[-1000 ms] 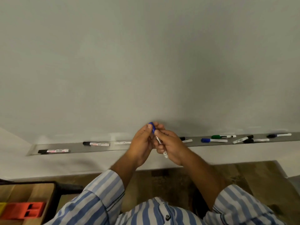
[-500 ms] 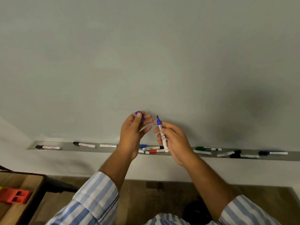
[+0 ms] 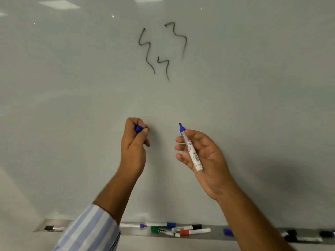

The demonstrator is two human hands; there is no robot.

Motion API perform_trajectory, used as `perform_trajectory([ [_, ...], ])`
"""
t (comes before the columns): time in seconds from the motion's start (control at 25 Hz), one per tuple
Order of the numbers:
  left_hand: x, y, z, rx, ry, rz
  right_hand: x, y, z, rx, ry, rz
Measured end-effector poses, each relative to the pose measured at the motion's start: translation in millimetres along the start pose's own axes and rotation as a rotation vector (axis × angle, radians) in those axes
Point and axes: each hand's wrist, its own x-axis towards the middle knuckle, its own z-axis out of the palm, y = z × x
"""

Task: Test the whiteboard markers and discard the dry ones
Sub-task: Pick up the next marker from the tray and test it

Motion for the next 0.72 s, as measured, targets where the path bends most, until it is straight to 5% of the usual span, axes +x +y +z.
perform_trajectory([
  [0.36,135,81,-38,0.566,0.230,0.828,75,-68,48,-0.575,0.238,-0.668],
  [0.56,172,69,-33,0.752,0.221,0.953,111,-87,41,-1.086,0.426,-1.017],
  [0.72,172,65,-31,0.812,0.254,0.963,101,-82,27,-1.200,0.408,-1.053],
])
